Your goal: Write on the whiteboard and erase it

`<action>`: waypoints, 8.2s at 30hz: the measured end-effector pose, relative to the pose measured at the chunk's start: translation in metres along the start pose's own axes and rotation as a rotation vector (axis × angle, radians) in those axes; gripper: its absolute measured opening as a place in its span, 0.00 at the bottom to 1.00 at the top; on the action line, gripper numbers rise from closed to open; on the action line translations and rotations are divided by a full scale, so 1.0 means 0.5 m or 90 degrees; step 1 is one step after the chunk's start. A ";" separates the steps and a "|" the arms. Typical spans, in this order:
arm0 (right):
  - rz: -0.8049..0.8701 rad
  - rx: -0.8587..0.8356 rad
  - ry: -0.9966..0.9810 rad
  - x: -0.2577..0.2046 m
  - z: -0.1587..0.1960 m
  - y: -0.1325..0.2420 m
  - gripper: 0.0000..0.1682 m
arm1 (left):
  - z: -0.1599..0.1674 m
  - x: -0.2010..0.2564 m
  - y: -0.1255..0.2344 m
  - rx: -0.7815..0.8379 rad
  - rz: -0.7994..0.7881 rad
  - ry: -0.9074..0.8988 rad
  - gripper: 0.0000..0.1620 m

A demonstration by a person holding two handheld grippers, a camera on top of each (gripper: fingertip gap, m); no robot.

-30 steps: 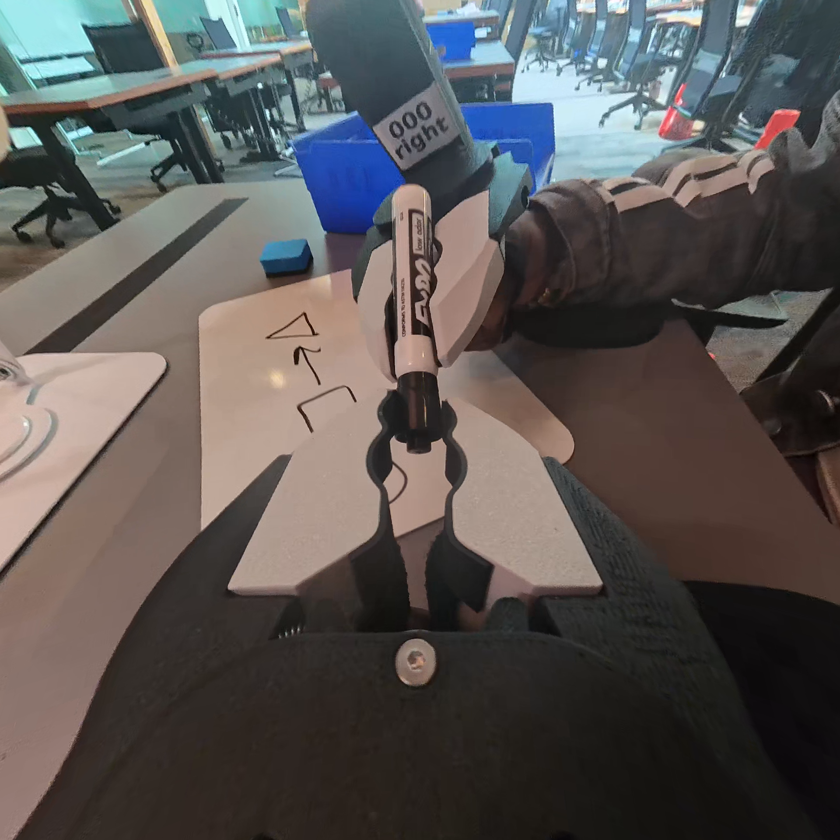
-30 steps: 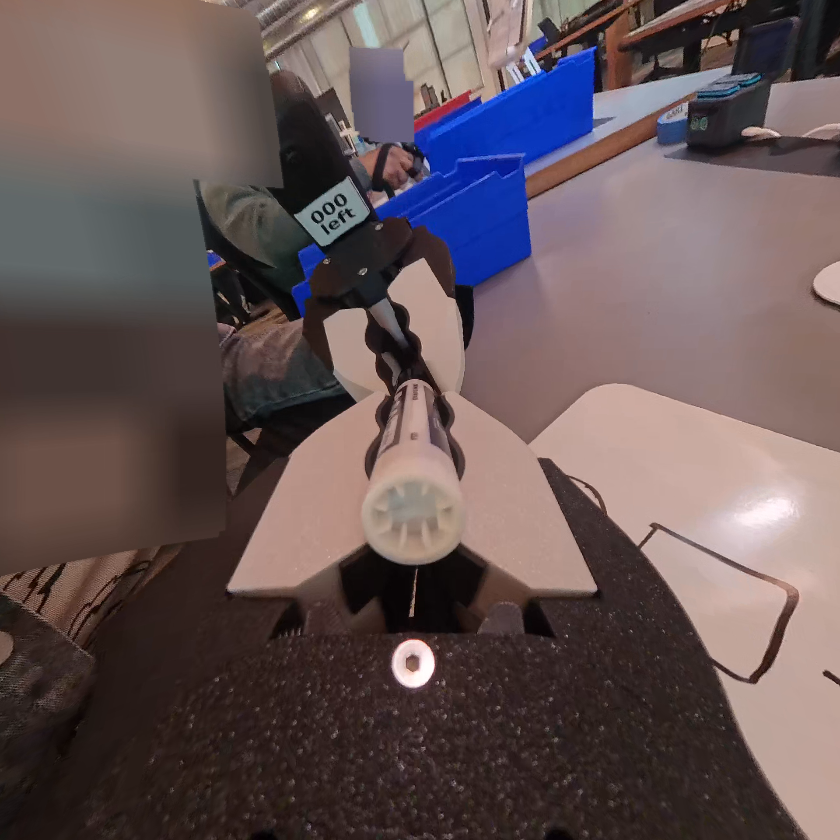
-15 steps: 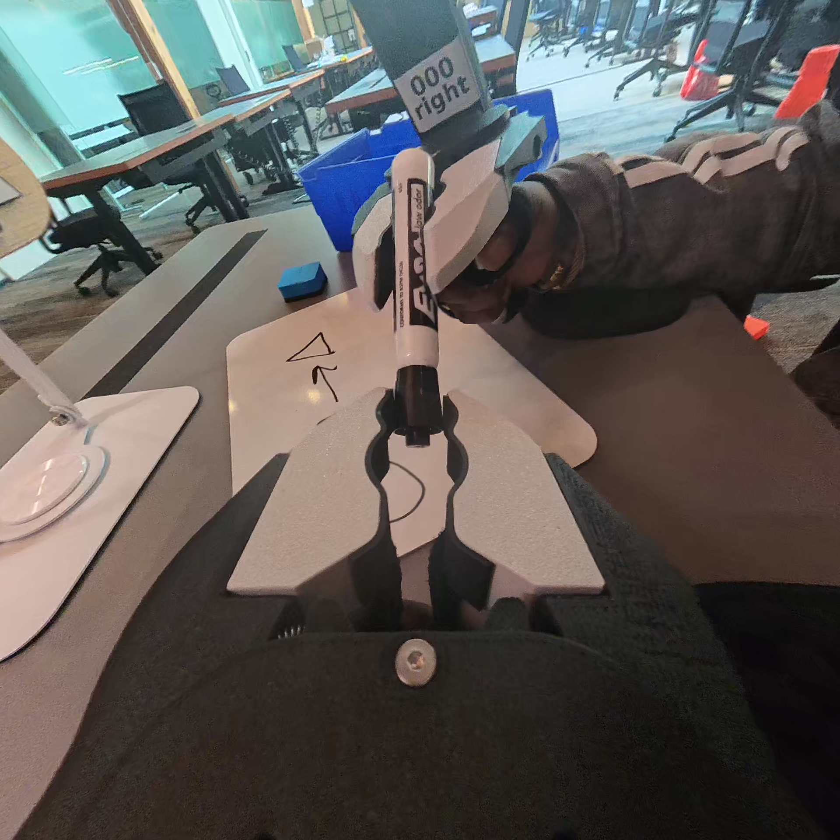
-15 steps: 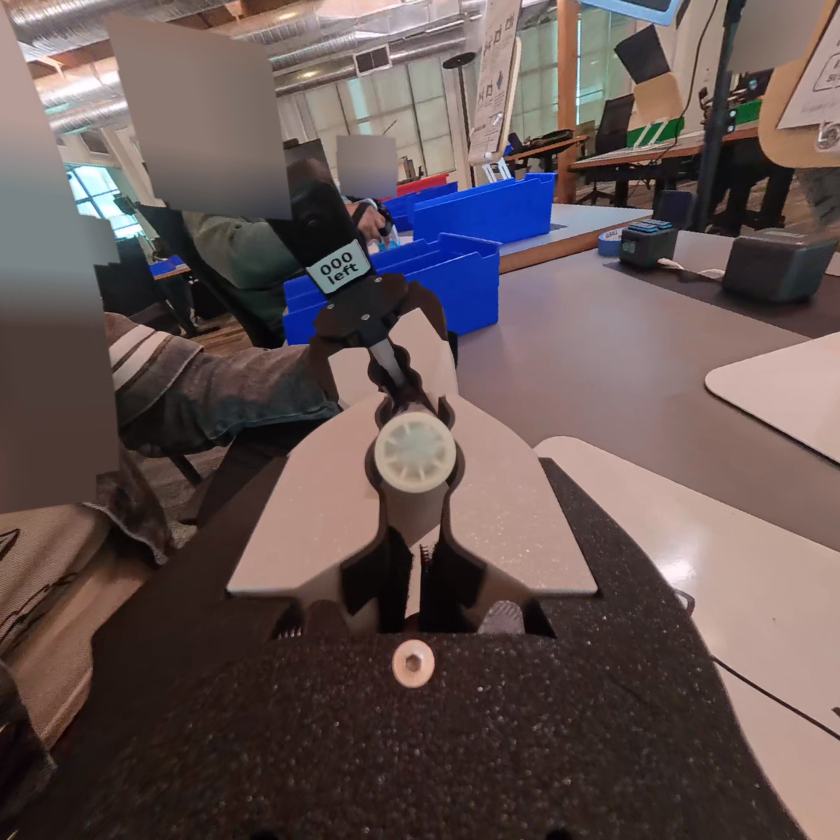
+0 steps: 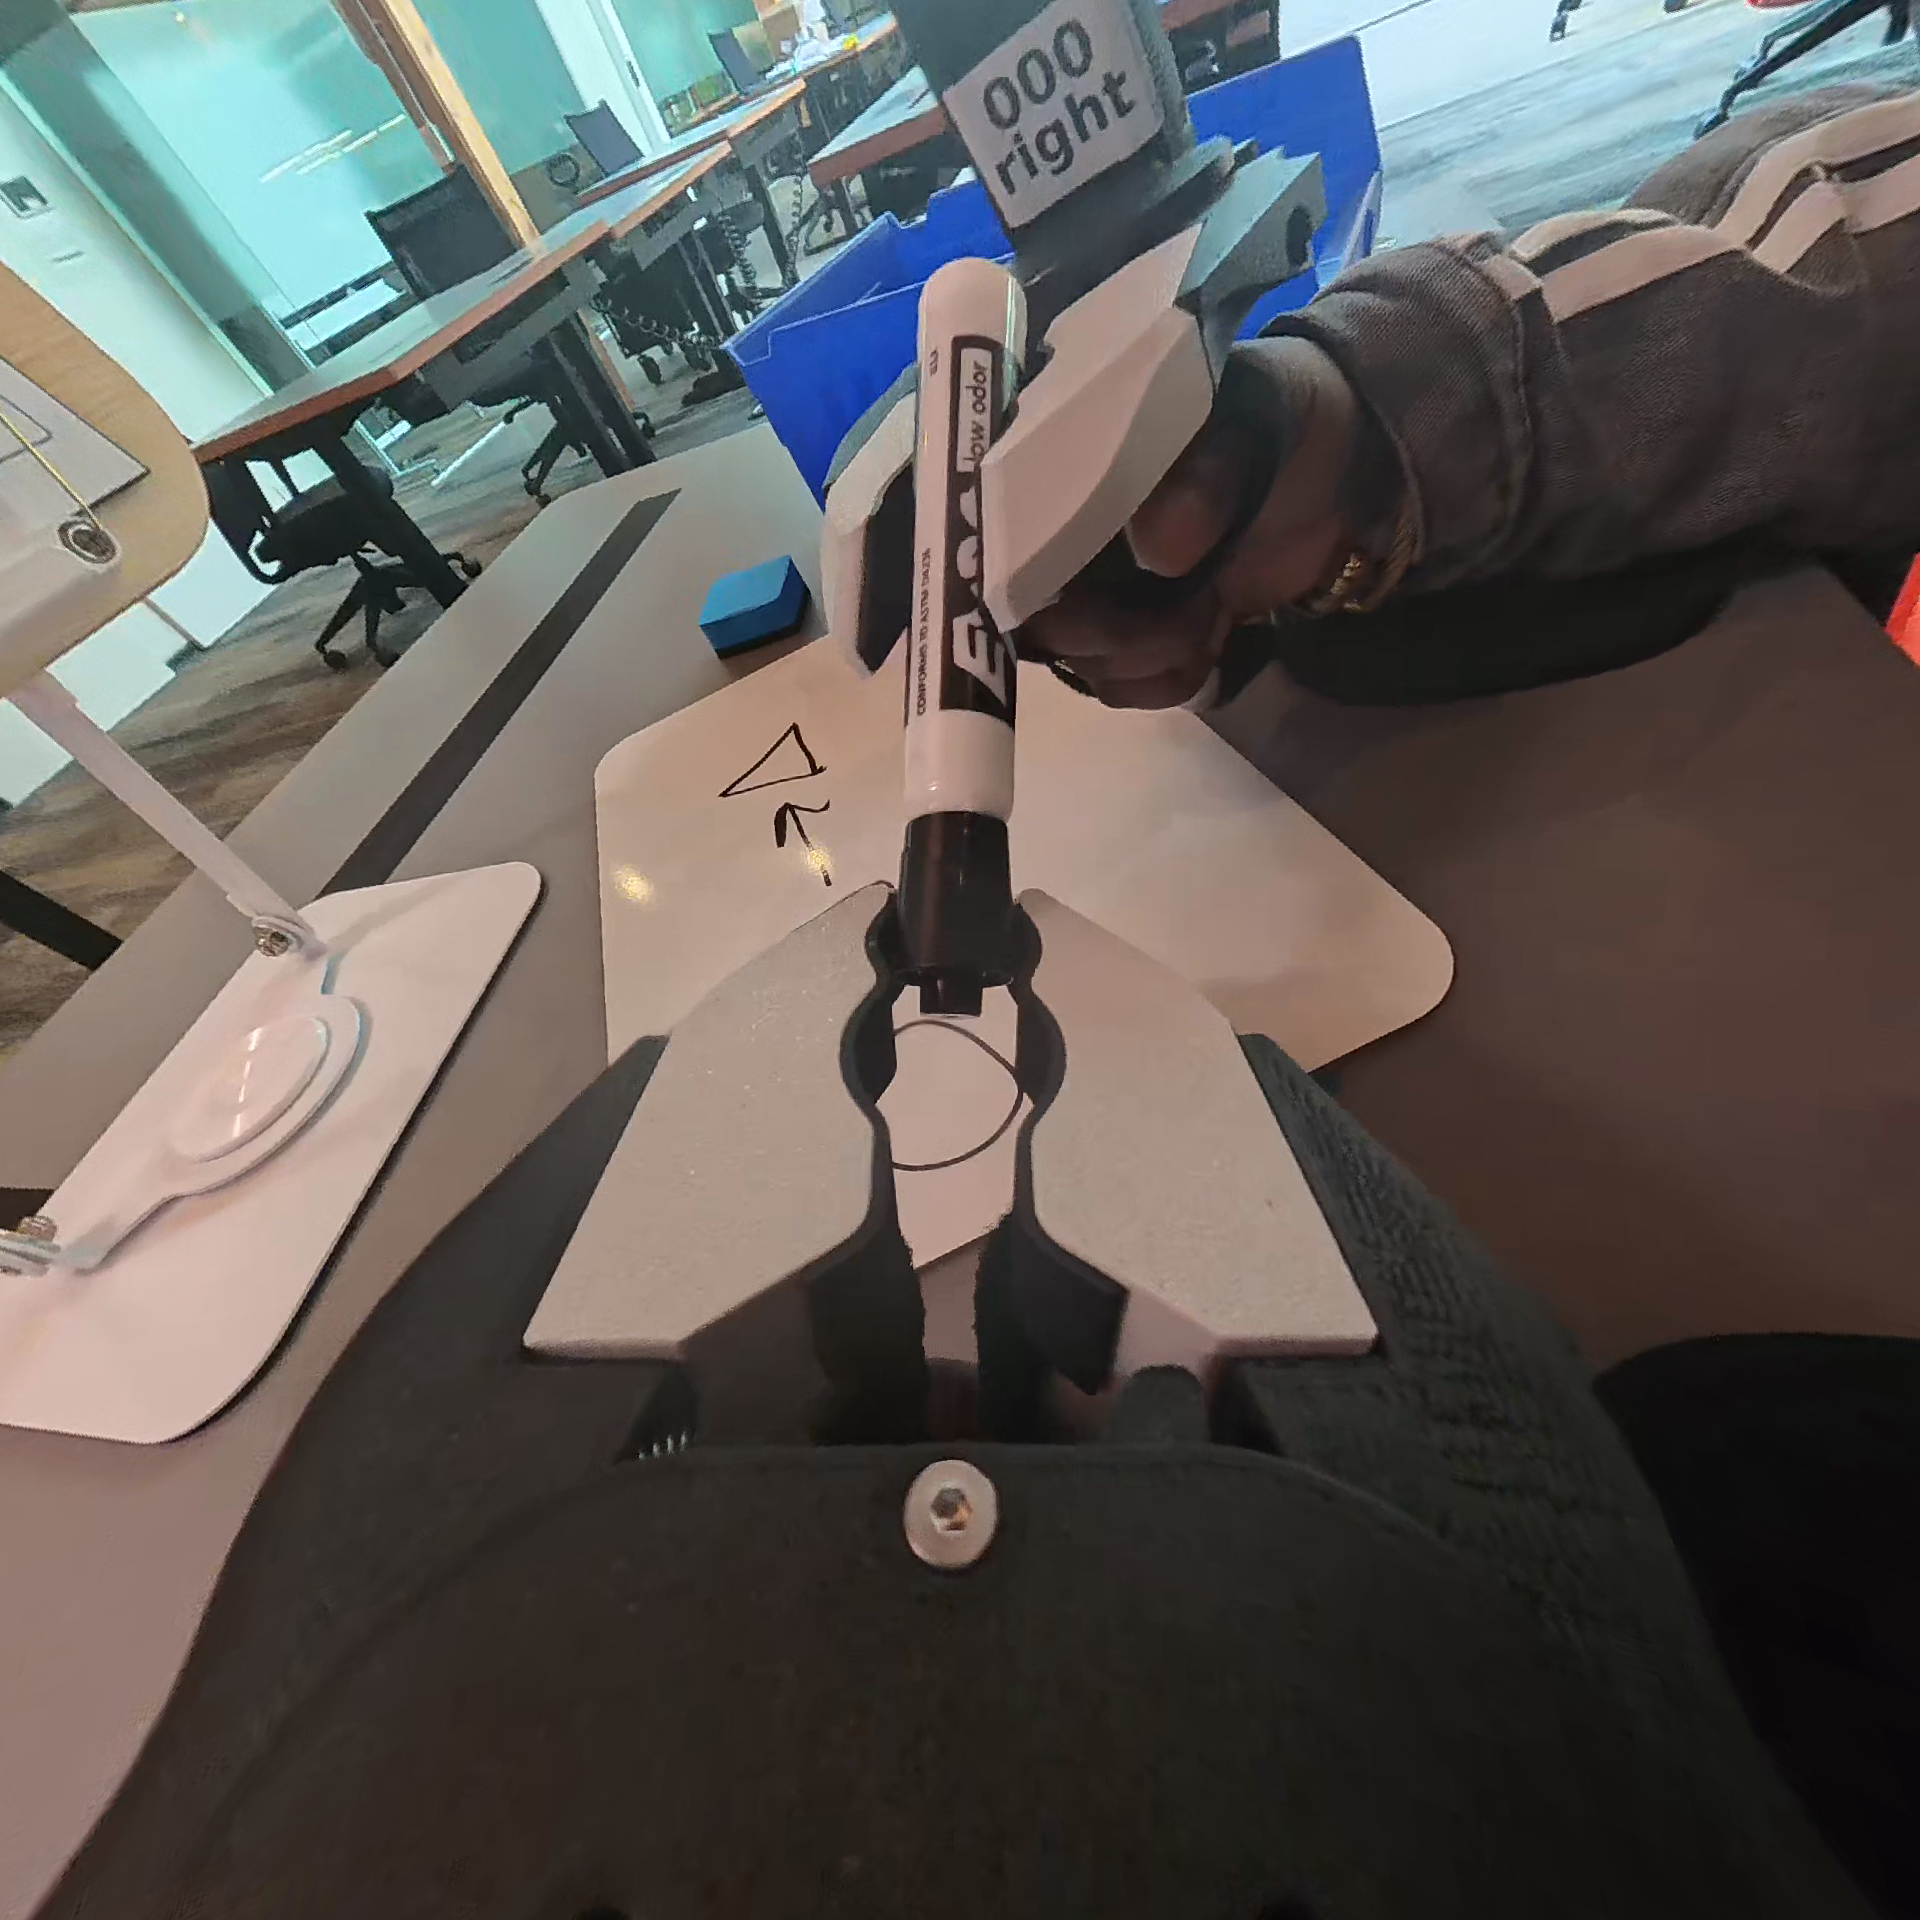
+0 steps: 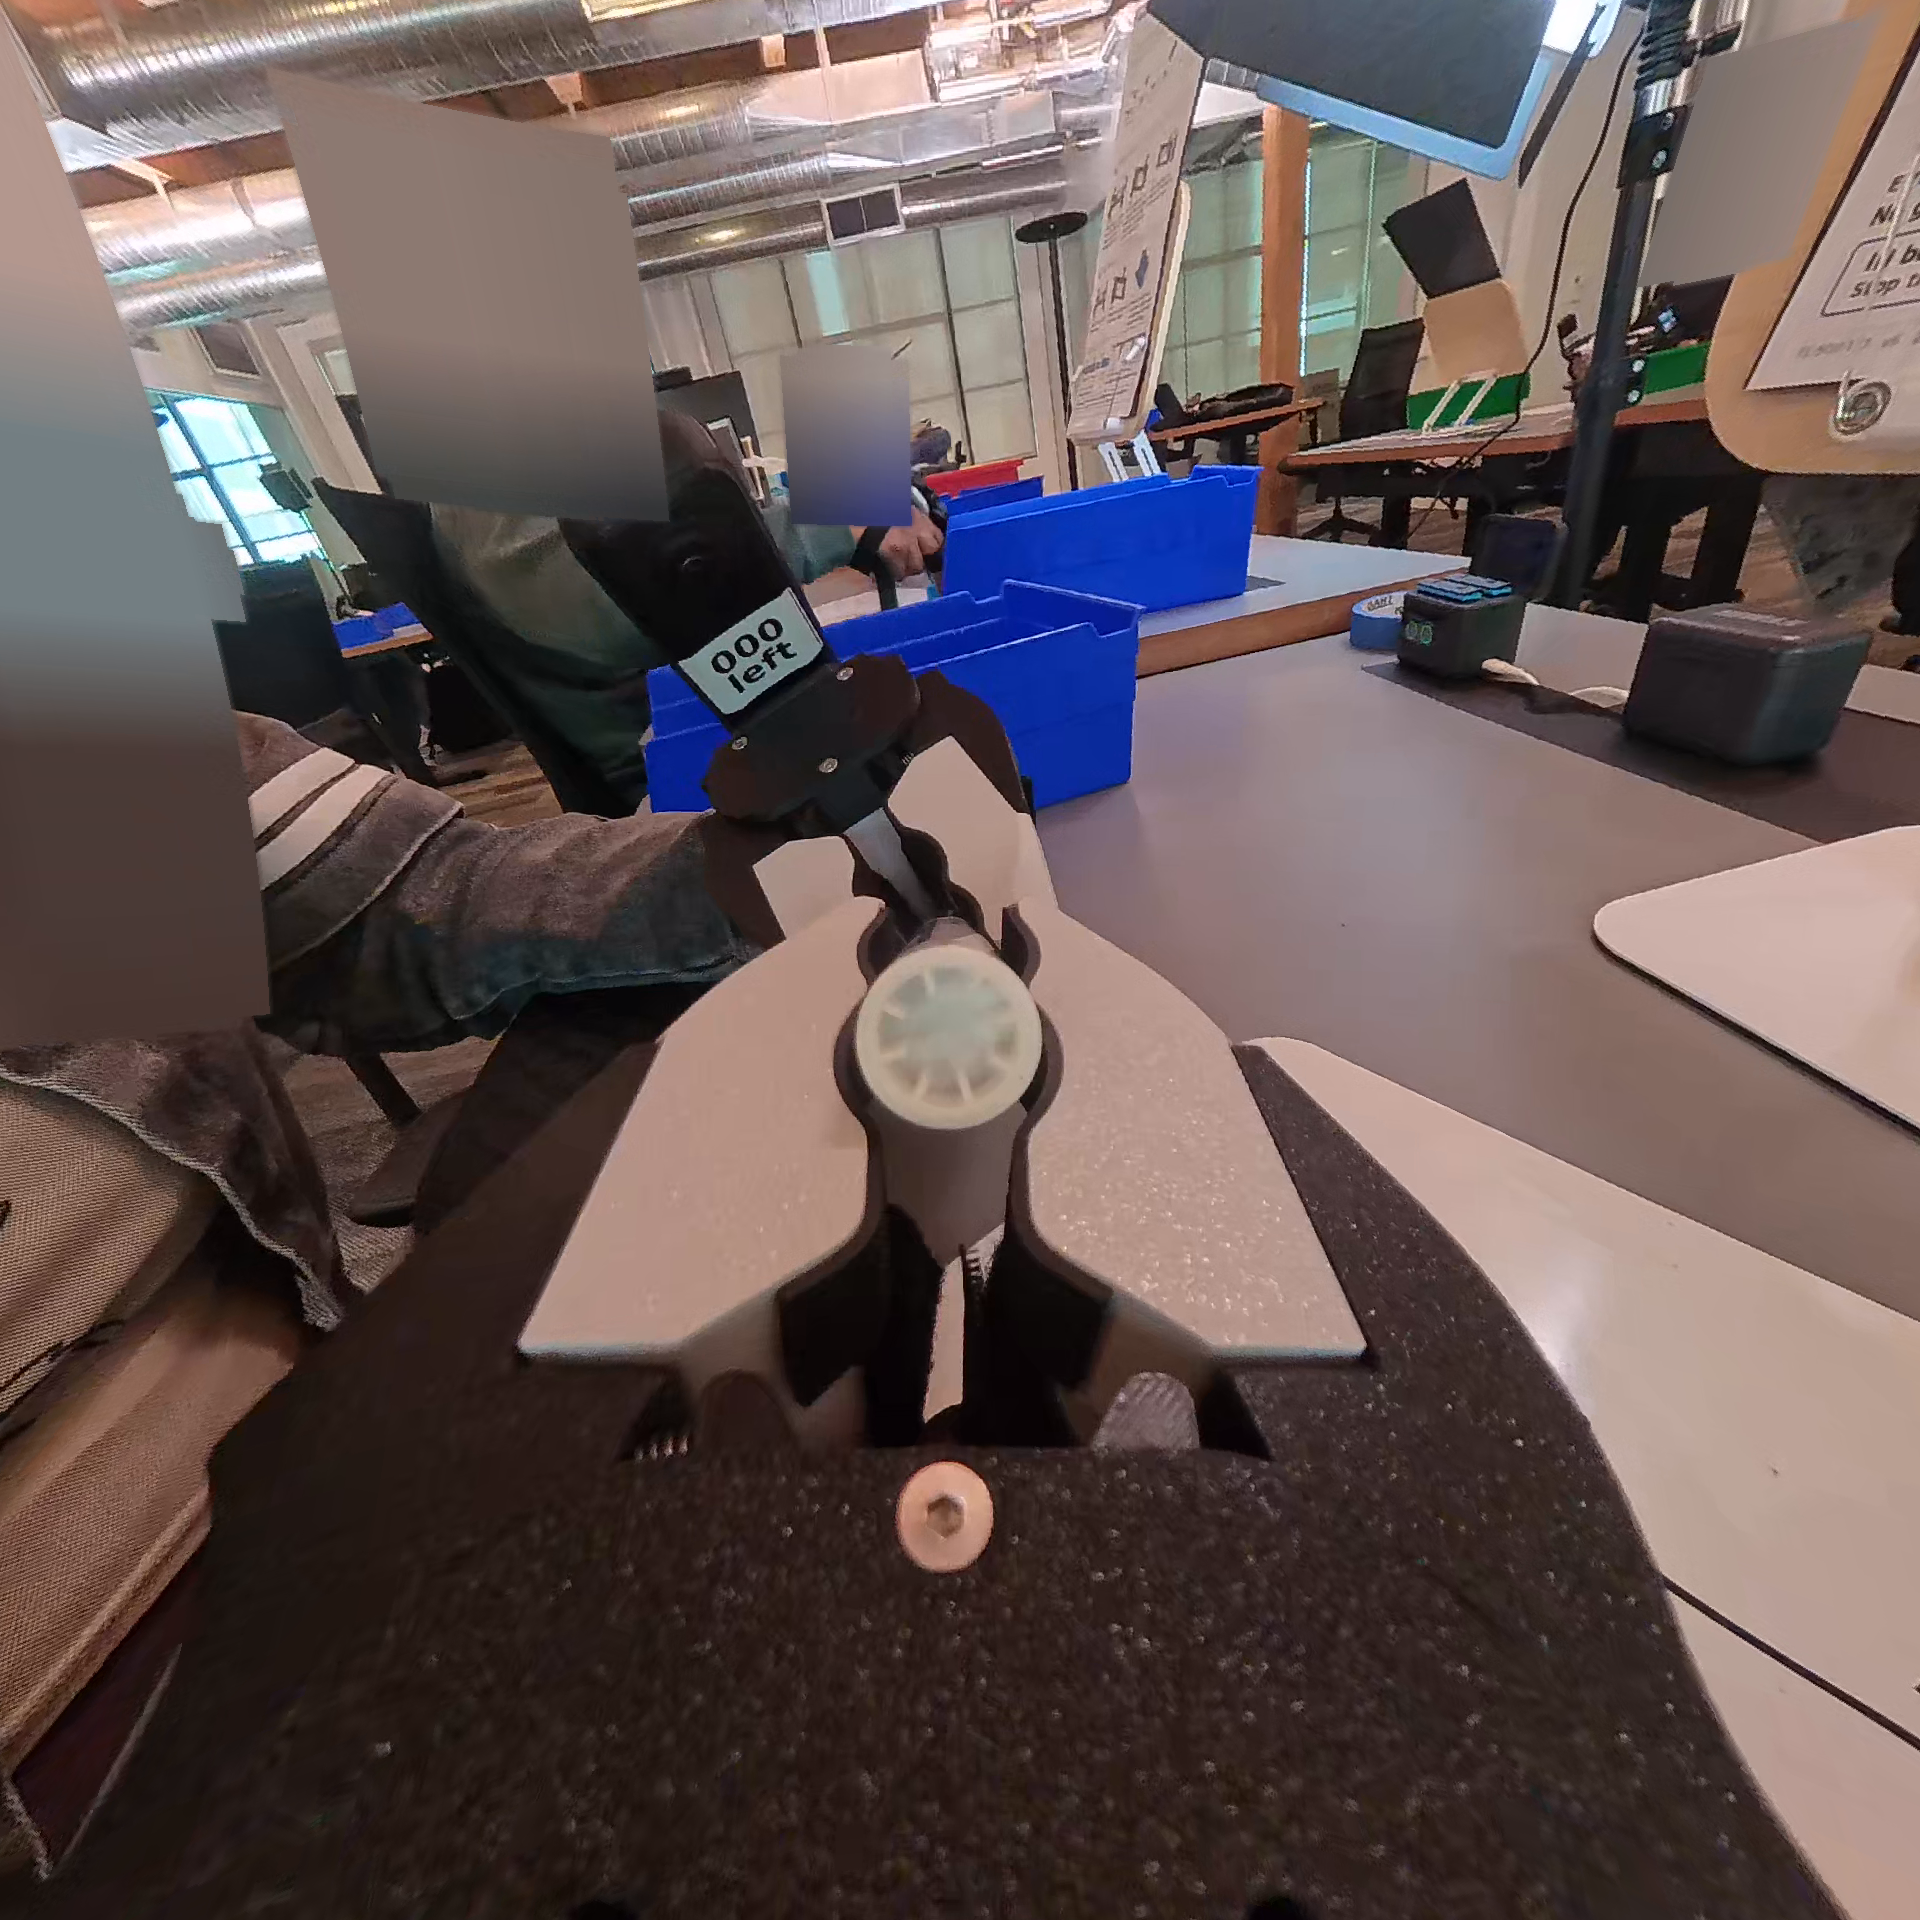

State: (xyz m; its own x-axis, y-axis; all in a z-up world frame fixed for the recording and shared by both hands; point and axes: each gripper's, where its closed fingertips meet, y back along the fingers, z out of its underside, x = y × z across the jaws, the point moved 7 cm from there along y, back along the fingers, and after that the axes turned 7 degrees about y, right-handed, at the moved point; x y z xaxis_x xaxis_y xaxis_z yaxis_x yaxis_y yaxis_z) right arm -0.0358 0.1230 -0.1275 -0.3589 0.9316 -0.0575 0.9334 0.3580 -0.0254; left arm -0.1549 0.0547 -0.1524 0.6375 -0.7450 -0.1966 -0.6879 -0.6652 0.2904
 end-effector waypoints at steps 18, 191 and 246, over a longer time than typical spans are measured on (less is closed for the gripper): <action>0.003 -0.039 0.012 -0.003 0.013 -0.012 0.13 | 0.006 0.007 -0.009 -0.015 -0.003 -0.009 0.11; 0.342 -0.698 -0.072 0.298 0.086 0.132 0.30 | 0.106 -0.051 -0.037 -0.297 -0.071 0.238 0.01; 0.275 -0.648 -0.009 0.099 0.107 0.035 0.30 | 0.107 -0.047 -0.038 -0.280 -0.093 0.205 0.00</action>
State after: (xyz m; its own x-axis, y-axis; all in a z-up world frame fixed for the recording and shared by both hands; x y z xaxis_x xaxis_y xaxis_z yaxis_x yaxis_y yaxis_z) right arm -0.0375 0.1719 -0.1842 0.0036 0.9921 0.1254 0.5440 -0.1072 0.8322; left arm -0.1754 0.0824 -0.2034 0.8361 -0.5485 0.0121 -0.4194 -0.6248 0.6586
